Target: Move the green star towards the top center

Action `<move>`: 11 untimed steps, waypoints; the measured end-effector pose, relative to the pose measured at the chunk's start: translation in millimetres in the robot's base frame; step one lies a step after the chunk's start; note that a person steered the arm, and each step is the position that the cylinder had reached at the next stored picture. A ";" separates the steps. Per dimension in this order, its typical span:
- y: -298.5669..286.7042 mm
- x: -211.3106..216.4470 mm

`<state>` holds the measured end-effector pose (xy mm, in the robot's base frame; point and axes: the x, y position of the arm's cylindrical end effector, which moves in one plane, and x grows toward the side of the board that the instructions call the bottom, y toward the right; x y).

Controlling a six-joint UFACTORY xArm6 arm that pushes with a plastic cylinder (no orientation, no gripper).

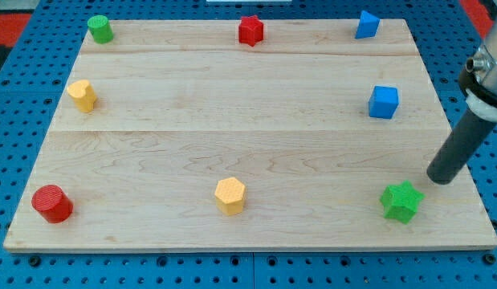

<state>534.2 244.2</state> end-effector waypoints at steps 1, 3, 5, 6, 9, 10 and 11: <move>-2.6 18.7; -35.2 42.5; -61.9 42.5; -93.1 42.5; -144.6 -3.6; -138.8 2.2; -136.3 22.2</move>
<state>556.4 107.9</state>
